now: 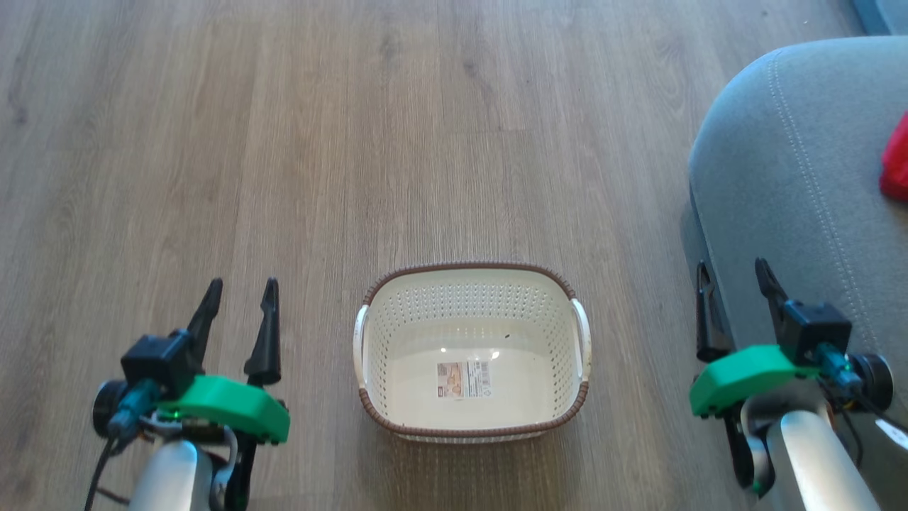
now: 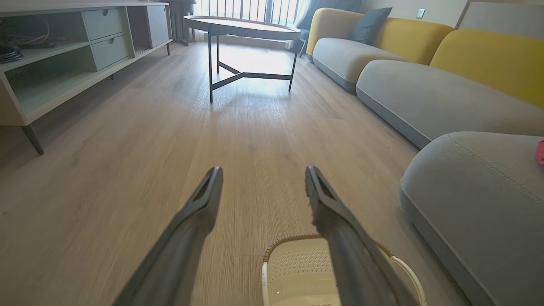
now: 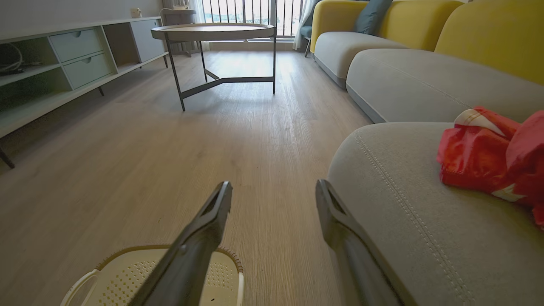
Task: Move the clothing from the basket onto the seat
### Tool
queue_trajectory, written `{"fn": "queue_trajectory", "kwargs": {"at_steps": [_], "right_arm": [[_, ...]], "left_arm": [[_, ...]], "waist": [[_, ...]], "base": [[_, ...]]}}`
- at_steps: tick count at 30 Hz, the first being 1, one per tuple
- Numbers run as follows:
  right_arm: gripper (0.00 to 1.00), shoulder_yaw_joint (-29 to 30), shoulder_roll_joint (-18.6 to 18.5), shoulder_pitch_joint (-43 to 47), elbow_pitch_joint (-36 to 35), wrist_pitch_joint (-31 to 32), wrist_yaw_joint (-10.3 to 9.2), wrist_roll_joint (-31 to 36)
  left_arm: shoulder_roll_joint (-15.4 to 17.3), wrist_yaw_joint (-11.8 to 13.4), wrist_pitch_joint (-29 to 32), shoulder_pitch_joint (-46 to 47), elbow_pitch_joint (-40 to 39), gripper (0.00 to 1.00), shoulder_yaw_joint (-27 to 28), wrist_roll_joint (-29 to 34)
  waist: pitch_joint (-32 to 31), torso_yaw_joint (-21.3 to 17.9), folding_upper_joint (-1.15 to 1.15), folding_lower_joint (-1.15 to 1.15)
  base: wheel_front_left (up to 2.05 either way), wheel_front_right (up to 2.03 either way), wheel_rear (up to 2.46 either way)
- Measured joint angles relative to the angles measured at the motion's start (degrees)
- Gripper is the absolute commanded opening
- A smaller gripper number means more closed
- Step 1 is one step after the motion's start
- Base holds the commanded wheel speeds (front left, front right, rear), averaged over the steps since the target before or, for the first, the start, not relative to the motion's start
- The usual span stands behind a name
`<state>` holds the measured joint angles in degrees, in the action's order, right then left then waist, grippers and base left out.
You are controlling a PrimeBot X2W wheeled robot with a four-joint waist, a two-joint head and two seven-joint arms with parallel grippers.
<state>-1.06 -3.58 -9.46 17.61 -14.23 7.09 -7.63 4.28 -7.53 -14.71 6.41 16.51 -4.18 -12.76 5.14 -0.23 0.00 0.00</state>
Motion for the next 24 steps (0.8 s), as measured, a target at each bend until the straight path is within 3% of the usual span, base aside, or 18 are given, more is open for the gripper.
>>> {"fn": "queue_trajectory", "kwargs": {"at_steps": [24], "right_arm": [[1.00,-0.89,0.52,5.25,-2.20,0.00,0.00,-1.00]], "left_arm": [[-1.51,0.49,0.00,-5.52,-1.32,1.00,4.77,1.65]], "waist": [[-3.24,-0.35,0.00,0.00]], "base": [[0.00,0.00,0.00]]}}
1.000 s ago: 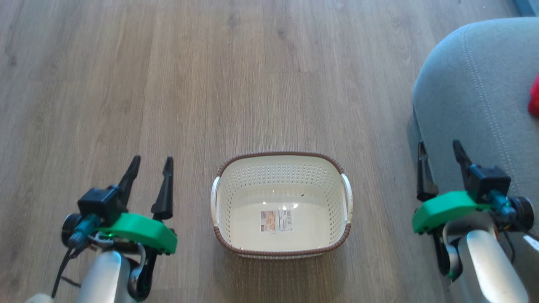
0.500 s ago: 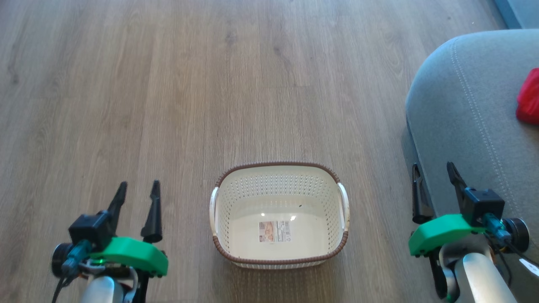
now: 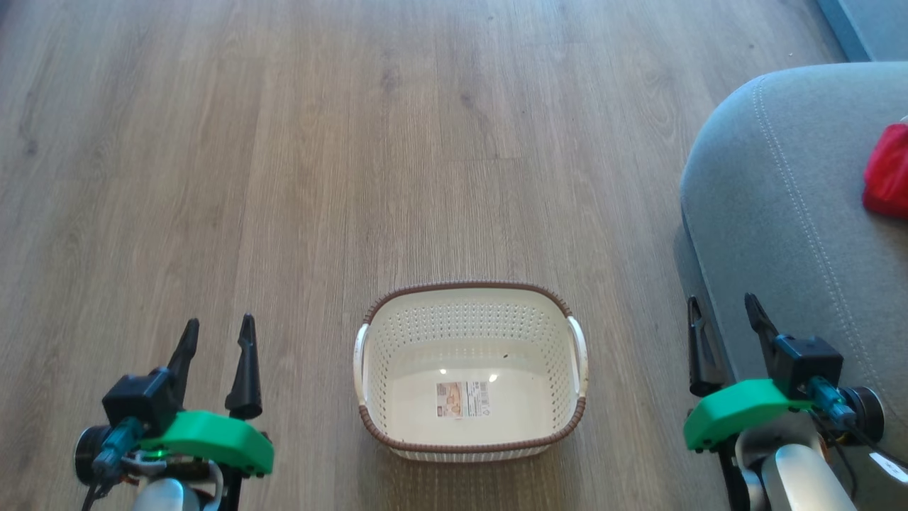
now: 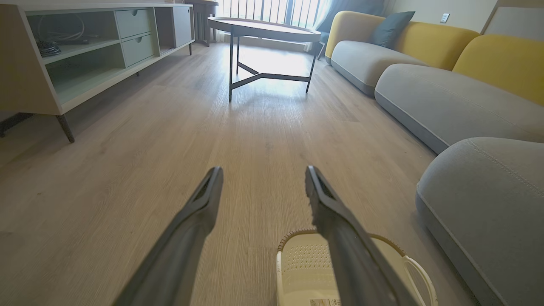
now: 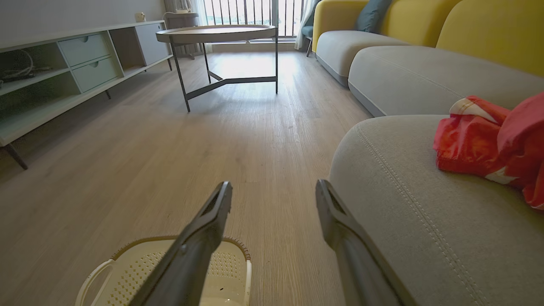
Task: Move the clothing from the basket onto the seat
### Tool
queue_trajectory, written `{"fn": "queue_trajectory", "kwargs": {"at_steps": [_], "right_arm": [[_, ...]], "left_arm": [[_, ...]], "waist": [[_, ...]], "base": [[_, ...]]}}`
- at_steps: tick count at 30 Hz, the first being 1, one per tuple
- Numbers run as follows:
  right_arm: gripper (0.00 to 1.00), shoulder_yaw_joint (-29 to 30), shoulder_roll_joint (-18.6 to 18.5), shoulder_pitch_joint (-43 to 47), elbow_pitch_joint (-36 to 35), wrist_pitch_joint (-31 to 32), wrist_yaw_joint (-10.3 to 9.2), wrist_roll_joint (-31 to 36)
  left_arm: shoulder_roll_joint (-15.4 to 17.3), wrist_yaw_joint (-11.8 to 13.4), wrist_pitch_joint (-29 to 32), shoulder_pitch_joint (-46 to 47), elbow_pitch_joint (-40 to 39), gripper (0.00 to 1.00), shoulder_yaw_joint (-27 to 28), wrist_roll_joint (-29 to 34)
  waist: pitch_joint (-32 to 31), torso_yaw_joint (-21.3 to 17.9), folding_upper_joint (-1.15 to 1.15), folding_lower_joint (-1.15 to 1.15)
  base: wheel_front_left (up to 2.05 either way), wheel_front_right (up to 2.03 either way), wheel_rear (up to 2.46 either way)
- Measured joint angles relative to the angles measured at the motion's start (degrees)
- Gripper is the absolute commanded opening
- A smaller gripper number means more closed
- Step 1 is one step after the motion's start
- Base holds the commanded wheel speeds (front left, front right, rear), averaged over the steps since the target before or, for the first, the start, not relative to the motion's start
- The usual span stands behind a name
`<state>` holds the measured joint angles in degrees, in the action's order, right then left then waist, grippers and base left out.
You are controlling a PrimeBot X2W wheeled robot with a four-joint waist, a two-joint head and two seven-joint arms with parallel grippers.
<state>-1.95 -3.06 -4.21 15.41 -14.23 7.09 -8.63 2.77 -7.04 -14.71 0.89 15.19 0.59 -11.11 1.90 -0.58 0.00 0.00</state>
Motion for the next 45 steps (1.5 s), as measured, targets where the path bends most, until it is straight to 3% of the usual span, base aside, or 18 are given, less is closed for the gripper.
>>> {"fn": "queue_trajectory", "kwargs": {"at_steps": [33,34,39,45], "right_arm": [[1.00,-0.16,0.16,-0.03,-1.34,0.00,0.00,0.09],[0.00,-0.19,0.18,-0.03,-1.34,0.00,0.00,0.08],[0.00,-0.24,0.23,1.46,2.91,0.13,0.00,-0.05],[0.00,-0.23,0.24,2.36,3.16,0.90,0.00,-3.97]], "left_arm": [[-0.04,0.54,0.00,0.04,0.60,1.00,-0.31,-0.63],[-0.04,0.52,0.00,0.05,1.47,0.00,-0.45,-1.94],[-0.12,0.52,0.18,-2.25,6.08,0.00,-0.49,-2.16],[-0.14,0.51,1.21,-3.06,6.45,0.00,-0.41,-5.69]], "waist": [[1.03,-0.11,0.00,0.00],[1.03,-0.12,0.00,0.00],[1.02,-0.12,0.00,0.00],[0.89,-0.08,0.00,0.00]], "base": [[0.00,0.00,0.00],[0.00,0.00,0.00],[0.00,0.00,0.00],[0.00,0.00,0.00]]}}
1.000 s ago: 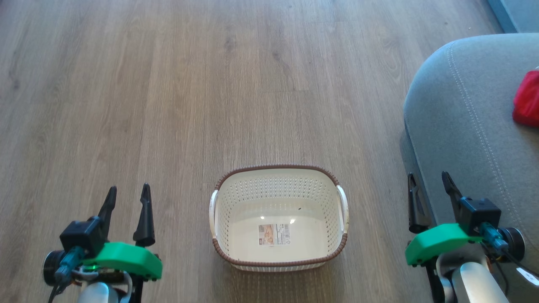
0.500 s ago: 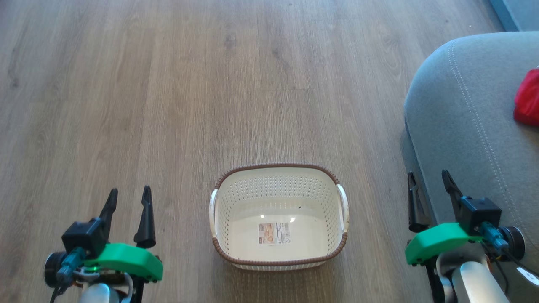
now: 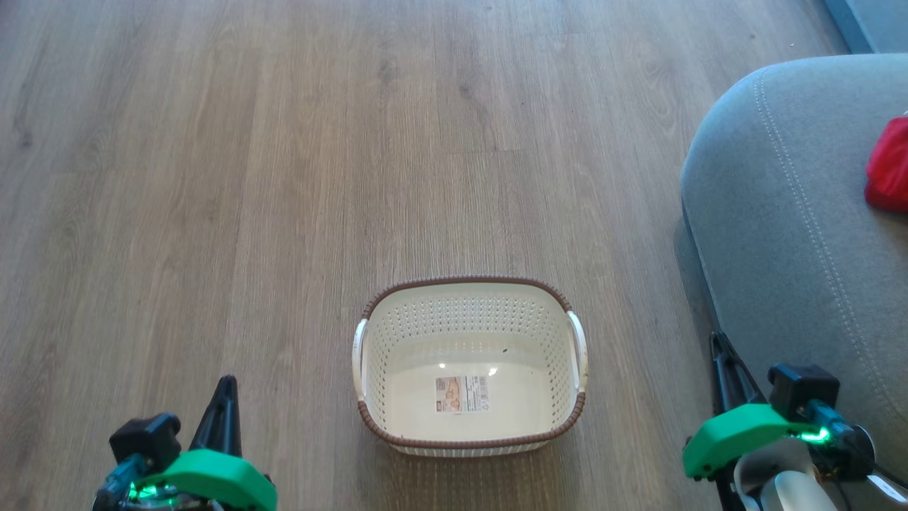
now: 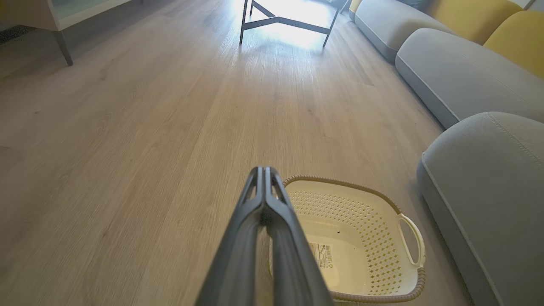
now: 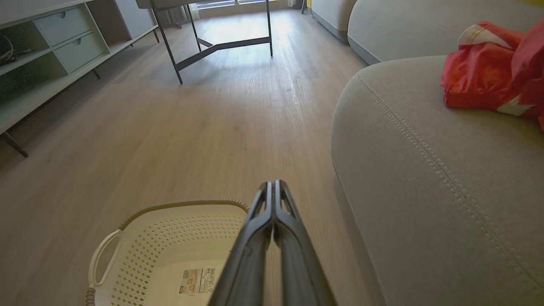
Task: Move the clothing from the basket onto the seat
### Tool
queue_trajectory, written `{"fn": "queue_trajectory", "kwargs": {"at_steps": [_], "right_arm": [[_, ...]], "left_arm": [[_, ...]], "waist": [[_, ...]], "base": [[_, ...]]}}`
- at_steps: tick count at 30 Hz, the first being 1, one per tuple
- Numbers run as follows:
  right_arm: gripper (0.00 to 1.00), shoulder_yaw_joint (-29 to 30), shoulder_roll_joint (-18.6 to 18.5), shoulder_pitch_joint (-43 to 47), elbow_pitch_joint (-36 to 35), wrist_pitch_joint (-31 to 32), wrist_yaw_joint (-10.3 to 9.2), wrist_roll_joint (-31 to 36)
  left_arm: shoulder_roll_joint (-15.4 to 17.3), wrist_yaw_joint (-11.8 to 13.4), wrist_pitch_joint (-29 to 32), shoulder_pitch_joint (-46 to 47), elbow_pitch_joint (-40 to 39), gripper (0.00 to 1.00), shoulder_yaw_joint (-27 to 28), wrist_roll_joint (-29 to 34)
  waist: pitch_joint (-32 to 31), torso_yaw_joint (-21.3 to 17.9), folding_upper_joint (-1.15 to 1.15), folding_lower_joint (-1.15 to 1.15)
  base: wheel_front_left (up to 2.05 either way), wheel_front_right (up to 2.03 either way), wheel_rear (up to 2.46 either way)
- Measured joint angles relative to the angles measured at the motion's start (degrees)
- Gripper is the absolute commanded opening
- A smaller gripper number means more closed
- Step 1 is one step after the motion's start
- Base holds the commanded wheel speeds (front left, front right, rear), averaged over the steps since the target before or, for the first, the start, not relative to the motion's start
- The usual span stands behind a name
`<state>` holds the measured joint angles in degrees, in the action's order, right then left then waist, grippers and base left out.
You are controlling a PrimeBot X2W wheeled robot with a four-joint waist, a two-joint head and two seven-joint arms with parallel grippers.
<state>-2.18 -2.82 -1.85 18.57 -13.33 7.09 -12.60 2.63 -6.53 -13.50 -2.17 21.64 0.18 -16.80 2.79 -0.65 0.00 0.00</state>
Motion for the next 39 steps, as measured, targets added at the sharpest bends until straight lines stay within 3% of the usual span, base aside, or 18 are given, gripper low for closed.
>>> {"fn": "queue_trajectory", "kwargs": {"at_steps": [39], "right_arm": [[0.00,1.72,-0.10,-0.07,-0.66,5.21,0.00,-26.16]], "left_arm": [[-0.01,-0.02,6.38,1.11,-1.89,0.00,0.91,-23.85]], "waist": [[-0.84,0.21,-0.01,0.00]], "base": [[0.00,0.00,0.00]]}}
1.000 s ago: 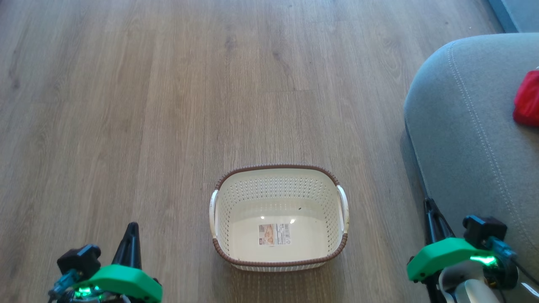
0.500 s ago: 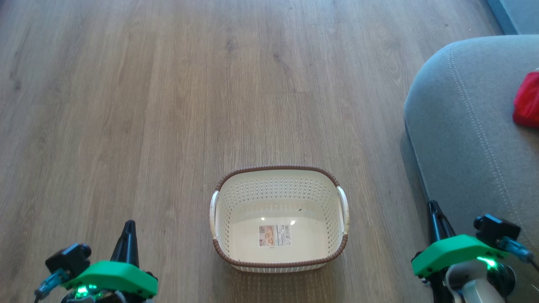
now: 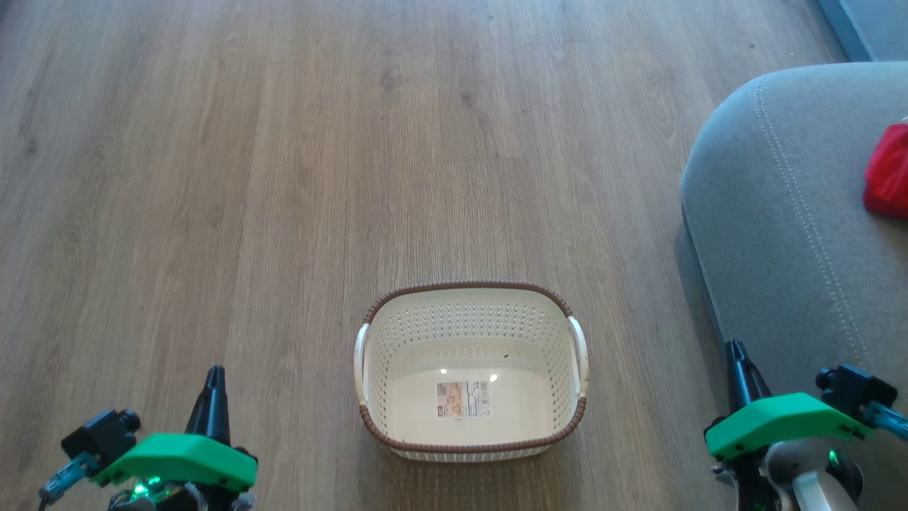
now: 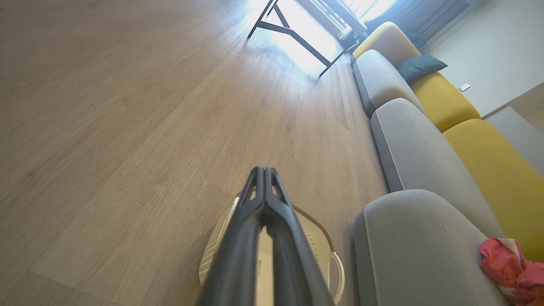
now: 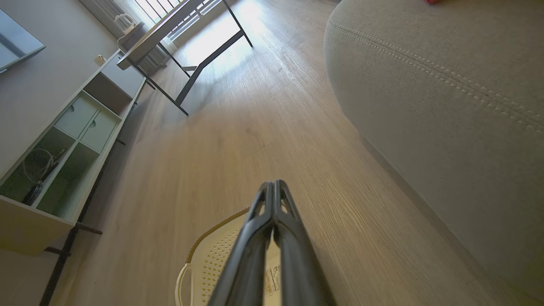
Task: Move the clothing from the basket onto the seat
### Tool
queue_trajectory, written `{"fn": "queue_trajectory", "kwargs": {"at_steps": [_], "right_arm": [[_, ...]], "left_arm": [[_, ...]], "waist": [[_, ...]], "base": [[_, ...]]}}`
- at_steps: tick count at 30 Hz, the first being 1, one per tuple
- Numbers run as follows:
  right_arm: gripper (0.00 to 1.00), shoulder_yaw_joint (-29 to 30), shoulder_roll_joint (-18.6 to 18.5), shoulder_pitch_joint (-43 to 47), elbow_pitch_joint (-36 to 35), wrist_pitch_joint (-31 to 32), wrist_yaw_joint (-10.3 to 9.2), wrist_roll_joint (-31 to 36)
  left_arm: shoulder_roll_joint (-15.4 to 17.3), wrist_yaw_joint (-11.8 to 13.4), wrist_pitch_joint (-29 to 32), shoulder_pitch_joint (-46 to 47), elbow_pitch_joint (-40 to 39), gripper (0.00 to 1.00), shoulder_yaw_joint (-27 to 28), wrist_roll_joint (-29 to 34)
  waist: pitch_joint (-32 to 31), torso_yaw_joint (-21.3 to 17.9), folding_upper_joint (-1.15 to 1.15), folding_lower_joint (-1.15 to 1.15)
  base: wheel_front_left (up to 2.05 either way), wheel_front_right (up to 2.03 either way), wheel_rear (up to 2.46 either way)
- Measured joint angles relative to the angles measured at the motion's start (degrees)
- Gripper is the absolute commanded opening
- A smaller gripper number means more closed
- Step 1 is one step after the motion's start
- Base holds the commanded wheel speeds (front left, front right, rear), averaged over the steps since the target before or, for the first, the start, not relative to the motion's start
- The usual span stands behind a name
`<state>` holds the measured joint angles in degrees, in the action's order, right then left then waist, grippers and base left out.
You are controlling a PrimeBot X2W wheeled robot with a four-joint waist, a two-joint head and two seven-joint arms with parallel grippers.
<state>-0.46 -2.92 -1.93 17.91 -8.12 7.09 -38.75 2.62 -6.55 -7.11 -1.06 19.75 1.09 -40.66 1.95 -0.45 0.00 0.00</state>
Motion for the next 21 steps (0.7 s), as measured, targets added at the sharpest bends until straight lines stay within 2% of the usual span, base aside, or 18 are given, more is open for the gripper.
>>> {"fn": "queue_trajectory", "kwargs": {"at_steps": [21], "right_arm": [[0.00,1.62,-0.07,-0.12,-0.48,3.54,0.00,-15.47]], "left_arm": [[-0.01,-0.04,3.60,1.14,-0.88,0.00,1.11,-14.38]], "waist": [[-0.50,0.13,0.00,0.00]], "base": [[0.00,0.00,0.00]]}}
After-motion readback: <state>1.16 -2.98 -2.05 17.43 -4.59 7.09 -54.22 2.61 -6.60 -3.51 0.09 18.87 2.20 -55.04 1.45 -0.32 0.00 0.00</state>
